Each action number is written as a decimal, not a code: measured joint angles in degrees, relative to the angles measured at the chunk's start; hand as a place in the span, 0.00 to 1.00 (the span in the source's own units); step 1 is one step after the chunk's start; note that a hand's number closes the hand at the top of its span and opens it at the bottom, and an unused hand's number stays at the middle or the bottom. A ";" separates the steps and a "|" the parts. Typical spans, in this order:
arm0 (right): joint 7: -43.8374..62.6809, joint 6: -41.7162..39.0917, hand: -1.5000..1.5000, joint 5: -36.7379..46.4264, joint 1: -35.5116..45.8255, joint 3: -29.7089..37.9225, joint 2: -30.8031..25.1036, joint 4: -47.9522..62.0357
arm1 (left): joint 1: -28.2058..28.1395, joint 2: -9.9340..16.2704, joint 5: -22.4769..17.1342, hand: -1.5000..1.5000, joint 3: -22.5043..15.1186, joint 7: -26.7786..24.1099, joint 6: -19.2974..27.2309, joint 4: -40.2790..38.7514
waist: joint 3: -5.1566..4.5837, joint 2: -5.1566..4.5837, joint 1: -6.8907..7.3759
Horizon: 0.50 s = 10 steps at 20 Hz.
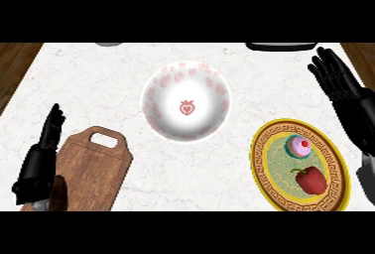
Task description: Pick the bell pepper from the plate and place it in the bowl
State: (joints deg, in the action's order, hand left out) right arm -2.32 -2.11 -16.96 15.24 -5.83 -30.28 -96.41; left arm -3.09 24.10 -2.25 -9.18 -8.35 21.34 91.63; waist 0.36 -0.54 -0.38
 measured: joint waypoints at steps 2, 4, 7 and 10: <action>-2.23 -2.27 1.00 2.24 -2.10 -1.54 -0.60 0.95 | 0.66 -1.16 -0.06 0.50 -0.76 0.55 -0.47 -0.18 | -0.14 0.20 0.00; -4.34 -5.17 1.00 6.19 -5.61 -5.42 -2.47 0.51 | 2.22 -2.15 -1.08 0.50 -1.42 2.21 -1.36 -0.33 | -0.21 0.29 -0.62; -6.55 -7.47 1.00 15.74 -7.70 -10.43 -7.83 -0.56 | 3.28 -3.88 -3.10 0.50 -2.46 3.85 -2.74 -0.40 | -0.56 0.95 -1.53; -13.51 0.84 0.00 22.69 -12.60 -9.05 -6.97 -1.08 | 3.43 -5.40 -5.24 0.50 -2.75 5.44 -3.55 -0.40 | -0.31 1.21 -3.53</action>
State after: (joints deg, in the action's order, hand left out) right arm -15.82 -1.27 5.73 2.64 -14.88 -37.25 -97.49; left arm 0.33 18.70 -7.49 -11.94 -2.91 17.79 91.23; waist 0.05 0.68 -3.91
